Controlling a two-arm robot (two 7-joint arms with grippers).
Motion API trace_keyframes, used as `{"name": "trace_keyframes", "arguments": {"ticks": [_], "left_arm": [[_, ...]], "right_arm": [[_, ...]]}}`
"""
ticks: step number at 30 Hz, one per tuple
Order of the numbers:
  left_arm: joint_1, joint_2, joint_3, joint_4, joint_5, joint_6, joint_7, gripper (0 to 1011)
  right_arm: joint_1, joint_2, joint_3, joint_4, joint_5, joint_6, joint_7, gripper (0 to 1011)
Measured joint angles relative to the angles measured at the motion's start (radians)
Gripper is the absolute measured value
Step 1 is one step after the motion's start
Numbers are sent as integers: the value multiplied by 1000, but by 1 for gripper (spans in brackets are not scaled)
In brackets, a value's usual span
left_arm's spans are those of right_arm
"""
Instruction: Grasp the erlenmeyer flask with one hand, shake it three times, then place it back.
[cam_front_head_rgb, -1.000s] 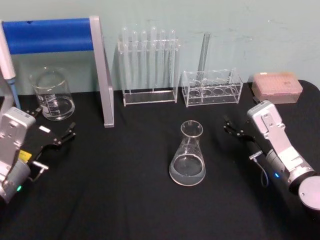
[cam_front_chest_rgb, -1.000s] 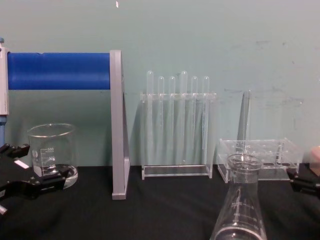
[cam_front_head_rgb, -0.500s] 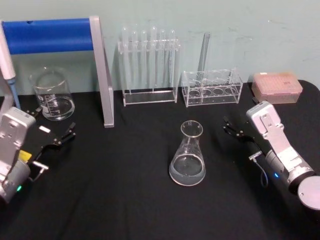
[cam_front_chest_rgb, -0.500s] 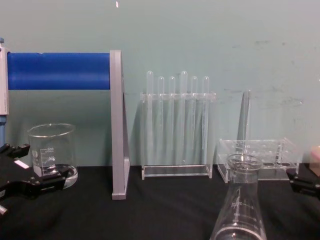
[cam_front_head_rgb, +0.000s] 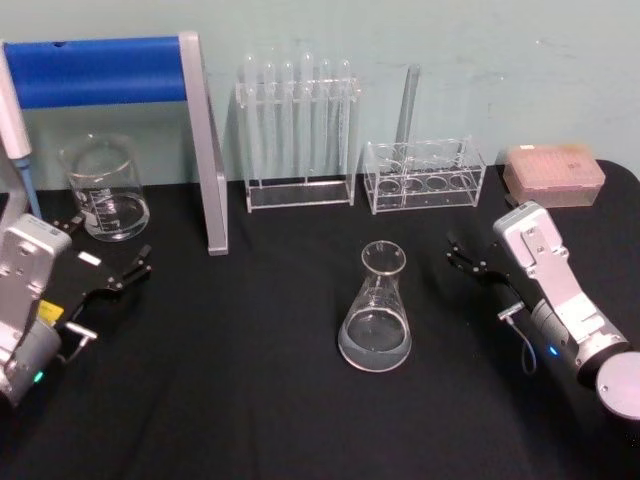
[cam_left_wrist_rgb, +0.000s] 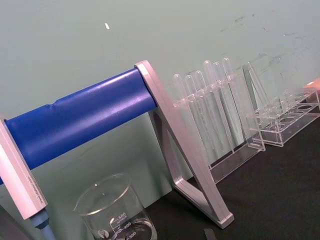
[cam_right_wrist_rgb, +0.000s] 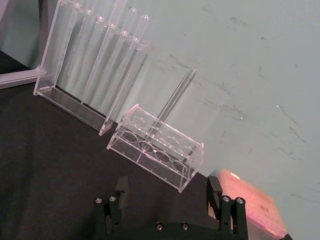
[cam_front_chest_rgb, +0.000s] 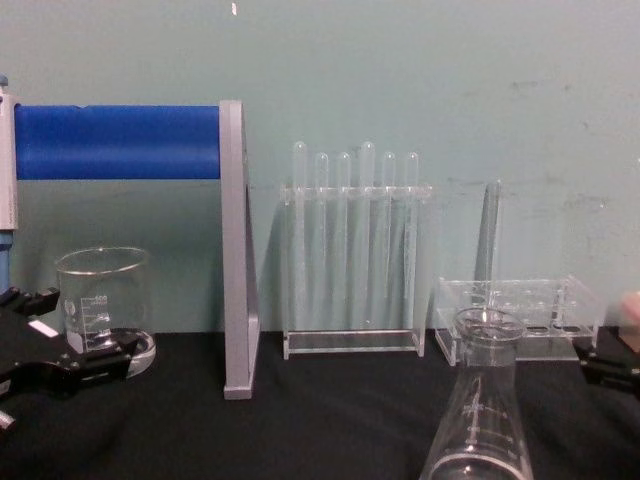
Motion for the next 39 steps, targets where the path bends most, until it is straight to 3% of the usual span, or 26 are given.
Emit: {"name": "trace_keyframes", "arguments": {"ticks": [39], "left_arm": [[0, 0, 0, 0, 0, 0, 0, 1001]], "right_arm": [[-1, 1, 0, -1, 2, 0, 0, 1000]]}}
